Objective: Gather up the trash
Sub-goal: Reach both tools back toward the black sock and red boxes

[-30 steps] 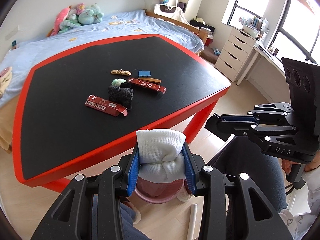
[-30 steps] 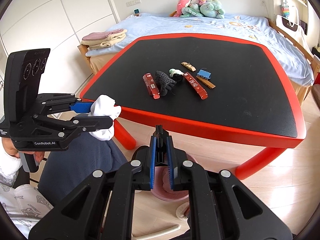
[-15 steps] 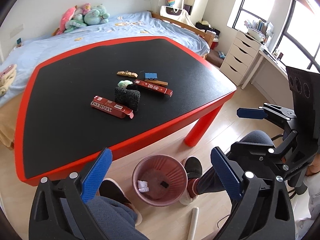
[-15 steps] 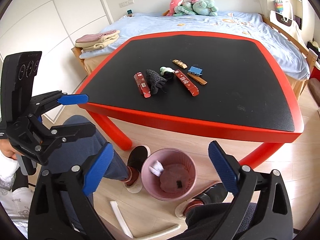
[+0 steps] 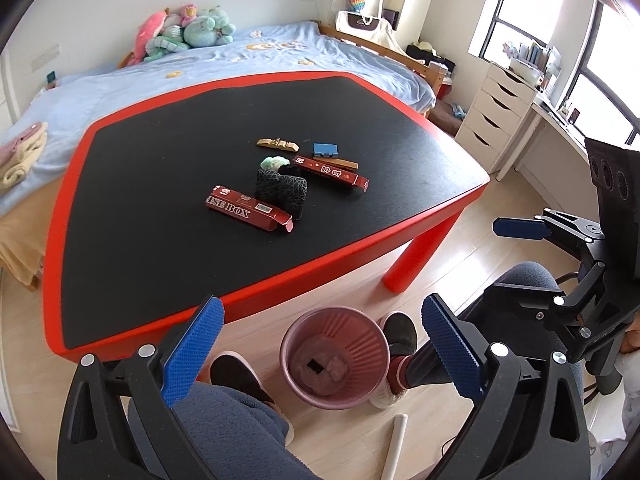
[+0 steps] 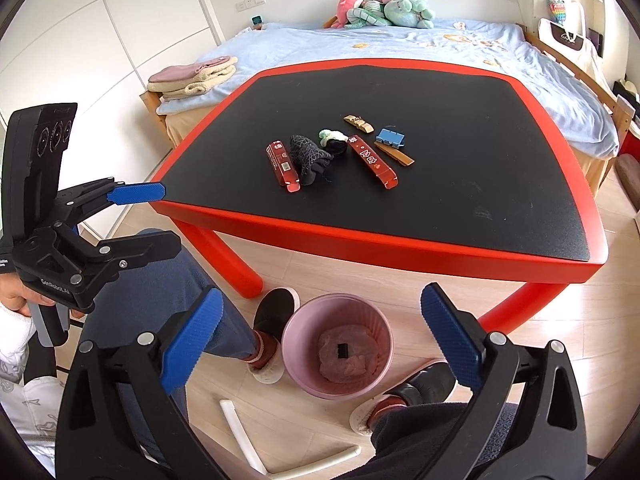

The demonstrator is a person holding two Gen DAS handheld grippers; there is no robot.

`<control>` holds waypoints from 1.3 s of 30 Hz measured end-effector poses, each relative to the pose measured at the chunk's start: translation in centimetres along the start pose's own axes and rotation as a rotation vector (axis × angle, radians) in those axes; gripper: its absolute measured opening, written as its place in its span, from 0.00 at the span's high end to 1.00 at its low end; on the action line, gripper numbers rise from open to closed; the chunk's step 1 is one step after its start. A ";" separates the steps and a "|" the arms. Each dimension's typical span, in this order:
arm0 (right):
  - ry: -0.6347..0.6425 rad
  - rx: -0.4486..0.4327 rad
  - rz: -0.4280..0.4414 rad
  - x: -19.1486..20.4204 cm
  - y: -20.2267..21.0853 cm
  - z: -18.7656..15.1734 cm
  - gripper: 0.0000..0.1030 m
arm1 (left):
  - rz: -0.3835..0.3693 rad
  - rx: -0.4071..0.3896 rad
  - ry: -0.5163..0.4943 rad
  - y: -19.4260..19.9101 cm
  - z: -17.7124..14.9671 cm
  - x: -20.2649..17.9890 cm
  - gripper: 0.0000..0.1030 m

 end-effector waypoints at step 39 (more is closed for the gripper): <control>0.110 0.050 -0.039 -4.0 -6.5 8.0 0.05 | 0.004 0.053 -0.033 -6.3 7.5 3.6 0.07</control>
Point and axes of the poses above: each gripper's, at about its wrist camera, not at the fingertips, and y roughly against the way its jaws point, x to its left, z to its top, the point moved 8 cm from there along -y, roughly the way its jaws point, and after that the axes turned 2 degrees about z, right-handed, at the moved point
